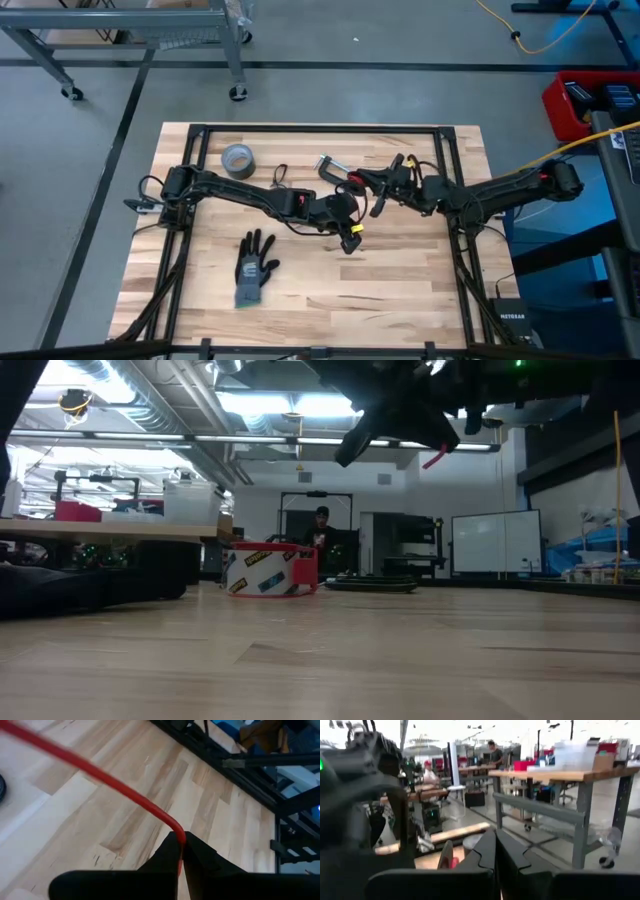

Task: Coil cords
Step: Coil the red wire onto the spool

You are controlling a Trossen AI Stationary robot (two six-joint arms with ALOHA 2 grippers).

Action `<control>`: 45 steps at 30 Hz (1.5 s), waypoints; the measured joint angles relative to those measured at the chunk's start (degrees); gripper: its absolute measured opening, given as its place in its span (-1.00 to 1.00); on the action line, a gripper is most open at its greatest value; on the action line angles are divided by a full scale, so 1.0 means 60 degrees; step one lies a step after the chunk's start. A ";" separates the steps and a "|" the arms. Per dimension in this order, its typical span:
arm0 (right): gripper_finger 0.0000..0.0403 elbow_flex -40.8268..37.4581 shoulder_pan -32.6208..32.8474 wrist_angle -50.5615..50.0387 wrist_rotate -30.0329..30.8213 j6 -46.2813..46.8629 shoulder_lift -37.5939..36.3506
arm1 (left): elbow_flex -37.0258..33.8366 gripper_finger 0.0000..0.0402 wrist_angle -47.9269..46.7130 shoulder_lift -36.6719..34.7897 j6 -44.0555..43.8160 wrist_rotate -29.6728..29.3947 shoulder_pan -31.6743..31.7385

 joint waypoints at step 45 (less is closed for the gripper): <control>-0.97 -0.0011 0.0011 -0.1710 -0.2713 0.0907 0.1336 | 0.0000 -1.00 0.0154 -0.0412 0.0011 0.0628 0.0219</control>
